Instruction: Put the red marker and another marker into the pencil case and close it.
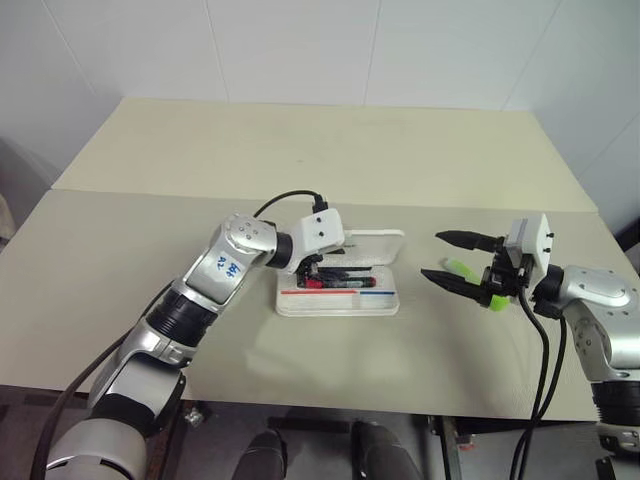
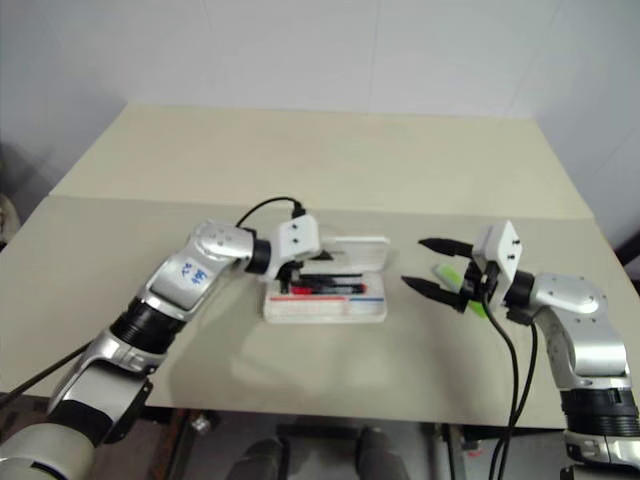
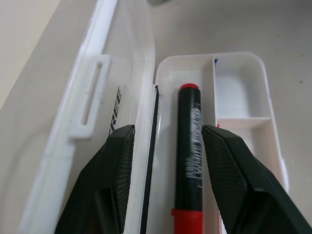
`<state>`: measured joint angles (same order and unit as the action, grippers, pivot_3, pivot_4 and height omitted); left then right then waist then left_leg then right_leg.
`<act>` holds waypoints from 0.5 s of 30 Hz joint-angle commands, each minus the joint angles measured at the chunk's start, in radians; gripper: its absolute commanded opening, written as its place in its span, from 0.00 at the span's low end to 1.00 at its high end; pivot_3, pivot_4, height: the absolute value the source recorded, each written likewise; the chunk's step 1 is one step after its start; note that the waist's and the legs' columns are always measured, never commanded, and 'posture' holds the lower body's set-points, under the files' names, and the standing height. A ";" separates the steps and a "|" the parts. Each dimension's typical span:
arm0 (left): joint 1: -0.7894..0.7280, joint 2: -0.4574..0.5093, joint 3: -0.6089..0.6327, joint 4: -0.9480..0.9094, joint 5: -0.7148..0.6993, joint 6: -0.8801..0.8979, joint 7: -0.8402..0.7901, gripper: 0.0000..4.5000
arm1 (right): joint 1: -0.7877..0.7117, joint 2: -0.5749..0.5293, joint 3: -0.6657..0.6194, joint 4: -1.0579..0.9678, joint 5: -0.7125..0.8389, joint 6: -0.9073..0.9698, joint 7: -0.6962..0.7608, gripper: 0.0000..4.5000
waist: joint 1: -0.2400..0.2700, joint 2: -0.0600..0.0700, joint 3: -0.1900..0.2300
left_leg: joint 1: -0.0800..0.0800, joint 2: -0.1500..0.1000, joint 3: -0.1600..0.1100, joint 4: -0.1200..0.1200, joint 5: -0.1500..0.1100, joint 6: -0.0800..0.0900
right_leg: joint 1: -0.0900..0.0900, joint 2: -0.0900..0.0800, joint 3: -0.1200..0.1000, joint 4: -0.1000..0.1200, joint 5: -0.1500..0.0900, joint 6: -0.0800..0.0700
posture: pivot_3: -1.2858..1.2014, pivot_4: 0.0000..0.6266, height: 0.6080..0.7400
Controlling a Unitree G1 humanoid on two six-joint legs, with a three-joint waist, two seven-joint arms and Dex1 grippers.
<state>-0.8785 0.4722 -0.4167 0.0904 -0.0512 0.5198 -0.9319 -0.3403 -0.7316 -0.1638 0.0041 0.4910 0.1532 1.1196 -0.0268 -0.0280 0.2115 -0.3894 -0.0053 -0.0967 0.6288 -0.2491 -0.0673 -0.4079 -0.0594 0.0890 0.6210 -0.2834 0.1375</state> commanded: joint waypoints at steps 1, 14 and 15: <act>-0.012 -0.009 0.012 -0.042 0.002 0.008 -0.015 0.60 | 0.000 -0.015 -0.033 -0.039 0.009 -0.004 -0.009 1.00 | 0.000 0.000 0.000 | 0.000 0.000 0.000 0.000 0.000 0.000 | 0.000 0.000 0.000 0.000 0.000 0.000 | 0.52 0.24 1.00; 0.084 -0.055 0.145 -0.197 -0.098 0.077 0.025 0.60 | -0.063 -0.046 0.003 0.078 -0.086 -0.030 -0.009 1.00 | -0.002 0.000 0.000 | 0.000 0.000 0.000 0.000 0.000 0.000 | 0.000 0.000 0.000 0.000 0.000 0.000 | 0.52 0.24 1.00; 0.094 -0.055 0.152 -0.203 -0.102 0.079 0.030 0.60 | -0.073 -0.045 0.006 0.092 -0.094 -0.037 -0.006 1.00 | -0.003 0.000 0.000 | 0.000 0.000 0.000 0.000 0.000 0.000 | 0.000 0.000 0.000 0.001 0.000 0.000 | 0.52 0.24 1.00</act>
<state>-0.7893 0.4211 -0.3067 -0.0652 -0.1228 0.5952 -0.9159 -0.3919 -0.7611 -0.1548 0.0905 0.4057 0.1451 1.1094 -0.0303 -0.0280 0.2115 -0.3888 -0.0050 -0.0965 0.6288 -0.2491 -0.0672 -0.4081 -0.0593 0.0894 0.6219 -0.2834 0.1375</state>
